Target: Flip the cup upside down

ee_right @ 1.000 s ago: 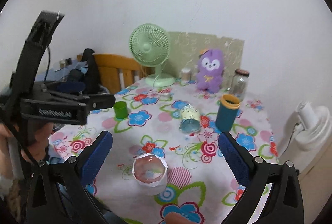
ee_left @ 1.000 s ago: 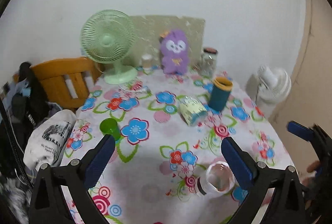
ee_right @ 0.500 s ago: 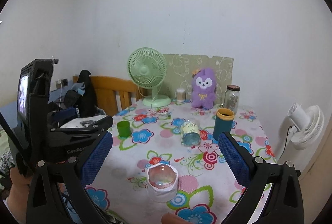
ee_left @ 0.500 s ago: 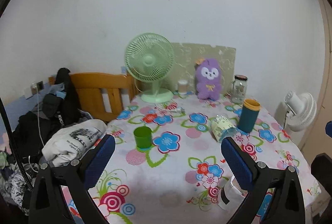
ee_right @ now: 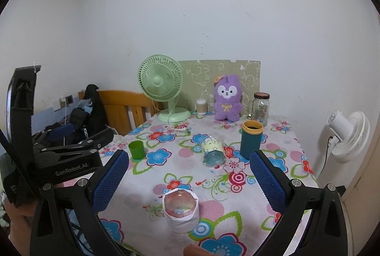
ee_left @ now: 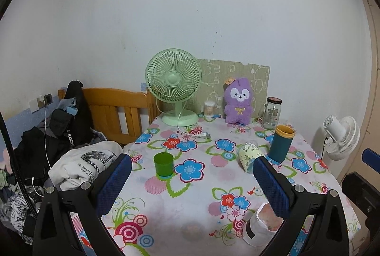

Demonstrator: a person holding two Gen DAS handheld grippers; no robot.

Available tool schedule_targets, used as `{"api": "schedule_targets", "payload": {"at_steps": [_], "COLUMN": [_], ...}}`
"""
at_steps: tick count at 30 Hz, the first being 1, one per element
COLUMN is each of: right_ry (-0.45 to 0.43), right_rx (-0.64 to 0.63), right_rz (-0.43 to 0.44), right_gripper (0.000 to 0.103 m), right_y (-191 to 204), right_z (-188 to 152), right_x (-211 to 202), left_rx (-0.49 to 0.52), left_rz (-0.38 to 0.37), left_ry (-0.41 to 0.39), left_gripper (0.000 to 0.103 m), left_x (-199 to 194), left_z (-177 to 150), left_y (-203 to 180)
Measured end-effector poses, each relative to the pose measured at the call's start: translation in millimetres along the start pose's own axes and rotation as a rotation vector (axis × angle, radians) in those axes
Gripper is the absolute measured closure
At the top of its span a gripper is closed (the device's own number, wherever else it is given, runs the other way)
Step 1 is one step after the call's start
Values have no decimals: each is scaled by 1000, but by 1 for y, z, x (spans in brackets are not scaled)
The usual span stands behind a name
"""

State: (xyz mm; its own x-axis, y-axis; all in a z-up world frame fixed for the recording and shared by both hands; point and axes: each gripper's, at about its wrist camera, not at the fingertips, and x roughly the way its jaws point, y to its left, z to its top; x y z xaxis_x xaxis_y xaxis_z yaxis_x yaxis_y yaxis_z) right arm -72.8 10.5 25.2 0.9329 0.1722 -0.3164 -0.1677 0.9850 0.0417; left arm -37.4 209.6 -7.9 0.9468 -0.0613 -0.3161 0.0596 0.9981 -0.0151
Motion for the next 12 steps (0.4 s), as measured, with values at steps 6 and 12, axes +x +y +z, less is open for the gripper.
{"api": "schedule_targets", "payload": {"at_steps": [6, 12], "right_ry": [14, 11], "right_rx": [-6, -14], "right_rz": [-22, -22], "right_gripper": [0, 0], "right_y": [-1, 0], "right_z": [-2, -3], "right_x": [3, 3], "left_rx": [-13, -15], "left_rz": [-4, -11], "left_ry": [7, 7], "left_gripper": [0, 0], "left_x": [0, -1], "left_z": [0, -1], "left_y": [1, 0]}}
